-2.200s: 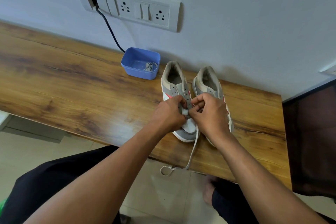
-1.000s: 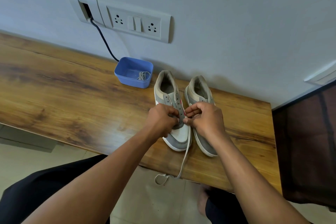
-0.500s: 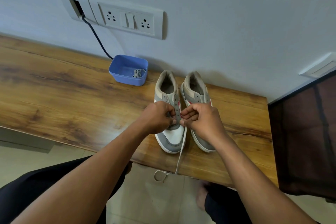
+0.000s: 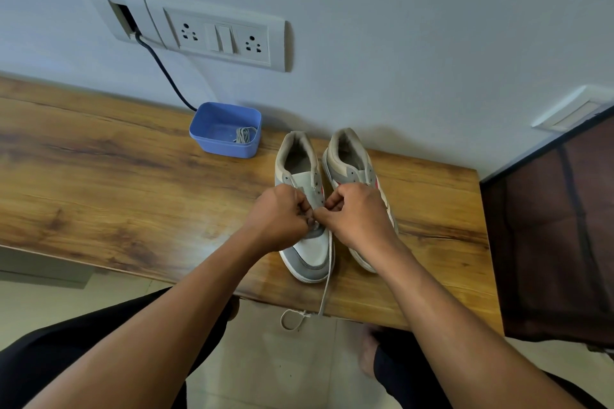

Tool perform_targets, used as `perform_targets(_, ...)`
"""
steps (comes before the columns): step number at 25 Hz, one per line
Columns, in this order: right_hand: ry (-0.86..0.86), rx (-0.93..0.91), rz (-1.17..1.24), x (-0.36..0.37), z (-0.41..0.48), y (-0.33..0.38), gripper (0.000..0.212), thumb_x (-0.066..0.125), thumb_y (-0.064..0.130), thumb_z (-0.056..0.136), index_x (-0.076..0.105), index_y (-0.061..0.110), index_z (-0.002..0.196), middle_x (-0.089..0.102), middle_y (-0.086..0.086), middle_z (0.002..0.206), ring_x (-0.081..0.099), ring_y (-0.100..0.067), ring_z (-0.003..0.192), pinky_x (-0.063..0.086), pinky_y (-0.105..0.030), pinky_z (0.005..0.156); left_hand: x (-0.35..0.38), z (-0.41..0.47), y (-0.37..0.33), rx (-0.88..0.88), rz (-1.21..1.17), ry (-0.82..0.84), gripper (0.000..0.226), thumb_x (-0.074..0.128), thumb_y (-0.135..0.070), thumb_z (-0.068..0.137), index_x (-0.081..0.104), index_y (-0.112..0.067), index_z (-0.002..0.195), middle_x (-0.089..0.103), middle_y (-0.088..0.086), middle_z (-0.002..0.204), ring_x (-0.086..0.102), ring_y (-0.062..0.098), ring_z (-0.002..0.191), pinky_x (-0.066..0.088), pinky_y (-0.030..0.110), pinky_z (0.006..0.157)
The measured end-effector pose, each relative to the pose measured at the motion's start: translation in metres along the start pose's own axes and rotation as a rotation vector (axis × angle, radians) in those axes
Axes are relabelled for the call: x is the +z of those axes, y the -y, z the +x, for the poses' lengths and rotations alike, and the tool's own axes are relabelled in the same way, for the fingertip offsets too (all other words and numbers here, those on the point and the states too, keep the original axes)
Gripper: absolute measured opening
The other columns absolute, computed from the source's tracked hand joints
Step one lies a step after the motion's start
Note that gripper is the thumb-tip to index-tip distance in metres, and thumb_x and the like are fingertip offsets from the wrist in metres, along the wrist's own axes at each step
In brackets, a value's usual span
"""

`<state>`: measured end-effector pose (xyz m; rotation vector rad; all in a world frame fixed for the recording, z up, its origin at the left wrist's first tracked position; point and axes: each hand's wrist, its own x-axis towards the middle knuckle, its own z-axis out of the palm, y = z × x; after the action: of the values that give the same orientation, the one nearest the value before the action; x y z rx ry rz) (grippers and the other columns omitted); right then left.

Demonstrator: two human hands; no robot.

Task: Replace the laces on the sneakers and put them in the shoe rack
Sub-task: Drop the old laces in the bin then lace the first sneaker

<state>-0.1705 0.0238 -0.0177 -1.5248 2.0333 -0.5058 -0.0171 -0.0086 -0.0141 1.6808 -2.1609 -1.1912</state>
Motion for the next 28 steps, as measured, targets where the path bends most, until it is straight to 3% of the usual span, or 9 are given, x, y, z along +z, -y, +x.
perform_targets(3,-0.002,0.013,0.01,-0.001,0.0,0.002,0.022,0.087,0.036,0.077,0.073,0.019,0.078,0.071,0.004,0.07,0.069,-0.013,0.067,0.064,-0.044,0.068,-0.012,-0.005,-0.002,0.041,0.095,-0.005,0.011,0.067,-0.009,0.088,0.074,-0.017,0.084,0.064,-0.01,0.07,0.06,0.008,0.067,0.042,0.019,0.055)
perform_targets(6,0.044,0.038,0.07,-0.001,0.001,0.001,0.021,0.087,0.033,0.076,0.071,0.019,0.077,0.073,0.003,0.069,0.072,-0.015,0.066,0.065,-0.045,0.07,-0.027,-0.008,0.004,0.036,0.149,0.15,0.008,0.068,-0.01,0.089,0.072,-0.016,0.088,0.062,-0.009,0.07,0.056,0.006,0.062,0.039,0.013,0.051)
perform_targets(10,0.129,0.049,0.103,-0.004,0.005,0.002,0.027,0.09,0.033,0.079,0.069,0.016,0.083,0.074,-0.001,0.072,0.074,-0.019,0.068,0.066,-0.046,0.071,-0.029,-0.009,0.007,-0.087,-0.016,0.346,0.011,0.057,-0.007,0.096,0.067,-0.003,0.098,0.076,0.011,0.078,0.075,0.022,0.069,0.064,0.036,0.066)
perform_targets(14,0.213,0.07,0.169,-0.013,0.008,0.003,0.028,0.084,0.036,0.088,0.07,0.012,0.087,0.075,-0.003,0.065,0.076,-0.016,0.062,0.067,-0.042,0.069,-0.025,-0.007,0.006,-0.037,-0.011,0.276,0.018,0.071,-0.025,0.093,0.071,-0.007,0.088,0.076,0.005,0.073,0.074,0.016,0.064,0.062,0.032,0.061)
perform_targets(17,0.191,0.037,0.099,-0.009,0.008,0.004,0.03,0.087,0.038,0.085,0.07,0.014,0.079,0.075,-0.005,0.065,0.075,-0.017,0.062,0.066,-0.045,0.071,-0.013,-0.007,0.009,0.059,0.224,0.099,0.013,0.077,-0.032,0.086,0.073,-0.021,0.08,0.072,-0.004,0.073,0.071,0.016,0.073,0.058,0.032,0.064)
perform_targets(20,0.172,0.047,0.111,-0.008,0.009,0.004,0.027,0.087,0.033,0.083,0.069,0.013,0.081,0.075,-0.006,0.068,0.076,-0.02,0.064,0.066,-0.048,0.07,-0.005,-0.011,0.009,0.089,0.249,-0.05,0.015,0.081,-0.036,0.08,0.07,-0.027,0.084,0.066,-0.01,0.076,0.064,0.012,0.075,0.049,0.028,0.06)
perform_targets(22,0.169,0.047,0.113,-0.009,0.009,0.004,0.026,0.087,0.031,0.082,0.069,0.012,0.081,0.076,-0.006,0.069,0.077,-0.021,0.065,0.066,-0.048,0.07,-0.006,-0.012,0.012,0.09,0.196,-0.055,0.021,0.084,-0.039,0.077,0.068,-0.031,0.087,0.063,-0.012,0.075,0.061,0.009,0.073,0.043,0.027,0.058)
perform_targets(25,0.17,0.043,0.113,-0.009,0.008,0.004,0.024,0.086,0.027,0.083,0.07,0.011,0.081,0.075,-0.005,0.067,0.076,-0.02,0.063,0.067,-0.047,0.069,-0.004,-0.01,0.012,0.072,0.17,-0.022,0.011,0.082,-0.032,0.08,0.071,-0.027,0.082,0.068,-0.01,0.073,0.065,0.011,0.072,0.054,0.034,0.062)
perform_targets(28,0.164,0.043,0.121,-0.009,0.008,0.004,0.023,0.087,0.027,0.083,0.069,0.012,0.082,0.075,-0.005,0.067,0.076,-0.02,0.062,0.067,-0.047,0.068,-0.014,-0.01,0.009,0.051,0.054,0.135,0.003,0.073,-0.017,0.087,0.073,-0.015,0.084,0.07,-0.004,0.072,0.066,0.013,0.069,0.058,0.034,0.064)
